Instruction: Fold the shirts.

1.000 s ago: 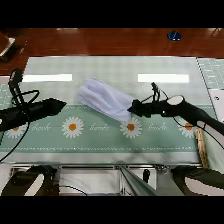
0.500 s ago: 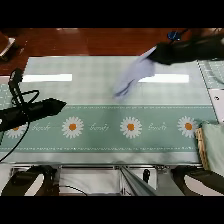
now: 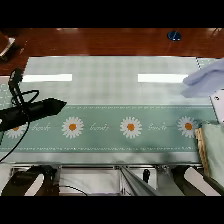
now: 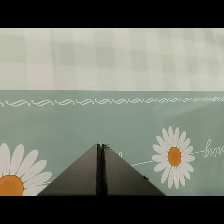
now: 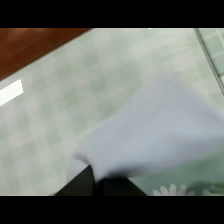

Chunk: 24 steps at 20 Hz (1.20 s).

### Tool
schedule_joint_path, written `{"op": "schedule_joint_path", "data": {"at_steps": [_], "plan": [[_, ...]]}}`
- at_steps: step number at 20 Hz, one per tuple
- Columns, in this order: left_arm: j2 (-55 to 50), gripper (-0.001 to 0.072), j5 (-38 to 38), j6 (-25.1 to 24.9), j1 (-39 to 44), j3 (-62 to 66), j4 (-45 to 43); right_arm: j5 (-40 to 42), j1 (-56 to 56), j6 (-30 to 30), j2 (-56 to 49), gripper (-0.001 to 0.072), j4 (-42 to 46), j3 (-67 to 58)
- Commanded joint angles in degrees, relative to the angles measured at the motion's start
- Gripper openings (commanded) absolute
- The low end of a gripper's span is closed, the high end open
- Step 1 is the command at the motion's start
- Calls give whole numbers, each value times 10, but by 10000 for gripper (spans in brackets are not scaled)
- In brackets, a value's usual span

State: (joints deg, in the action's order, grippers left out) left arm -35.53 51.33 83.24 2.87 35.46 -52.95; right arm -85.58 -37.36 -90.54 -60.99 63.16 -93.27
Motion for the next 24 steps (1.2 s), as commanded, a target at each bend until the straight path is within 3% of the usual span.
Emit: {"op": "schedule_joint_path", "data": {"at_steps": [1, 4, 6, 9, 11, 14, 15, 16, 17, 19, 21, 22, 24], "plan": [[0, 20, -6, 0, 0, 0, 1, -111, -136, -9, 5, 23, 17, -3], [0, 20, -18, 0, 0, 0, 1, -201, -193, -16, 5, 23, 60, -3], [0, 20, -23, 0, 0, 0, 0, -207, -212, -18, 27, 23, 122, 6], [-2, 20, -29, 0, 0, 0, 1, -208, -215, -29, 80, 24, 306, 46], [-4, 20, -37, 0, 0, 0, 0, -208, -215, -43, 121, 24, 391, 116], [-6, 20, -45, 0, 0, 0, 1, -208, -215, -45, 187, 29, 408, 283], [-6, 20, -42, -1, 0, 0, 0, -208, -215, -52, 204, 177, 418, 343], [-6, 20, -42, -2, 0, 0, 1, -208, -214, -54, 212, 398, 420, 388], [-6, 20, -42, -2, 2, 0, 0, -207, -214, -54, 215, 415, 420, 421], [-8, 20, -45, -4, 1, 0, 0, -176, -212, -58, 214, 414, 422, 434], [-16, 20, -64, -75, -2, 3, 0, -140, -200, -58, 202, 404, 421, 404], [-26, 20, -69, -82, -12, 14, 0, -130, -185, -56, 183, 365, 414, 373], [-55, 20, -69, -82, -47, 77, 2, -122, -129, -14, 117, 30, 351, 279]]}}
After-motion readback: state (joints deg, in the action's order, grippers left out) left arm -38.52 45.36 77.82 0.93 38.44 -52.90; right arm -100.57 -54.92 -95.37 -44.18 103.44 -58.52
